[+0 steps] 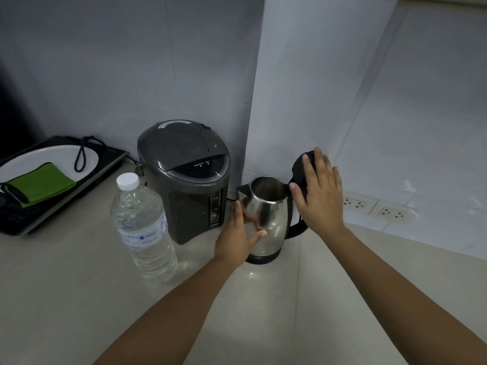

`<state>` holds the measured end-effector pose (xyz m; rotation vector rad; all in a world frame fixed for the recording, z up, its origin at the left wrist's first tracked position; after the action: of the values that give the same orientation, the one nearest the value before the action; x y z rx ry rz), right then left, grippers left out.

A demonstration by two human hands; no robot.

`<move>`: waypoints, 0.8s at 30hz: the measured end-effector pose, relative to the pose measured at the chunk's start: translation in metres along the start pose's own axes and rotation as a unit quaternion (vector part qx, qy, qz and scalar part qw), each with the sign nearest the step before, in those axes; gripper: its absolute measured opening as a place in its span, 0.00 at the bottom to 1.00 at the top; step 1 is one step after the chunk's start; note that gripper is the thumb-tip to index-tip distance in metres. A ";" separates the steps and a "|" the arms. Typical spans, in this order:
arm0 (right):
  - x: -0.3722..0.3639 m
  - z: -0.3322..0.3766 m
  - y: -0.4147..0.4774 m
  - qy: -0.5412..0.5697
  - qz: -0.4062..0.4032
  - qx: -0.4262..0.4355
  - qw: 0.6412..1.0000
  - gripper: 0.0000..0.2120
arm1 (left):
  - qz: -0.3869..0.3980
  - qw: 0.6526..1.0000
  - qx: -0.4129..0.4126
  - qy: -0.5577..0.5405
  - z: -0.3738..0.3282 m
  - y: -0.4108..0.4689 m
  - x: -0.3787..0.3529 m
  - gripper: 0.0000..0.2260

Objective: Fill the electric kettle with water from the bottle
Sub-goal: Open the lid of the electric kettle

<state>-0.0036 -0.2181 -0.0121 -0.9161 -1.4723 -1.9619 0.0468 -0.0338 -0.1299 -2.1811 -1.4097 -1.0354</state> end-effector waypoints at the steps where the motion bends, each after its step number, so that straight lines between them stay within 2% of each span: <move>1: -0.001 -0.002 -0.003 0.000 0.007 -0.011 1.000 0.32 | 0.000 1.000 -0.001 0.002 0.000 0.000 0.000 0.49; 6: -0.006 -0.008 -0.015 0.010 0.037 -0.058 0.998 0.39 | -0.002 1.000 -0.002 0.008 0.001 0.000 0.000 0.49; 11: -0.012 -0.015 -0.027 0.035 0.053 -0.095 0.993 0.39 | -0.001 1.000 -0.002 0.000 0.000 0.000 0.001 0.49; 19: -0.015 -0.010 -0.036 0.054 0.059 -0.108 0.991 0.43 | 0.001 1.000 -0.002 0.000 -0.003 -0.002 0.003 0.49; 24: -0.023 -0.004 -0.053 0.089 0.055 -0.116 0.988 0.41 | 0.004 1.000 -0.003 -0.007 -0.004 -0.003 0.005 0.49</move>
<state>-0.0289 -0.2071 -0.0633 -0.8708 -1.0889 -2.1023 0.0435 -0.0316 -0.1243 -2.2000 -1.4036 -1.0254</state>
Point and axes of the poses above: each hand's wrist, its own y-axis towards the middle knuckle, its own x-axis out of the back of the hand, z = x × y, the point moved 2 cm from there along y, towards the middle knuckle, and after that the axes turned 6 degrees about -x, right-handed, at the moved point
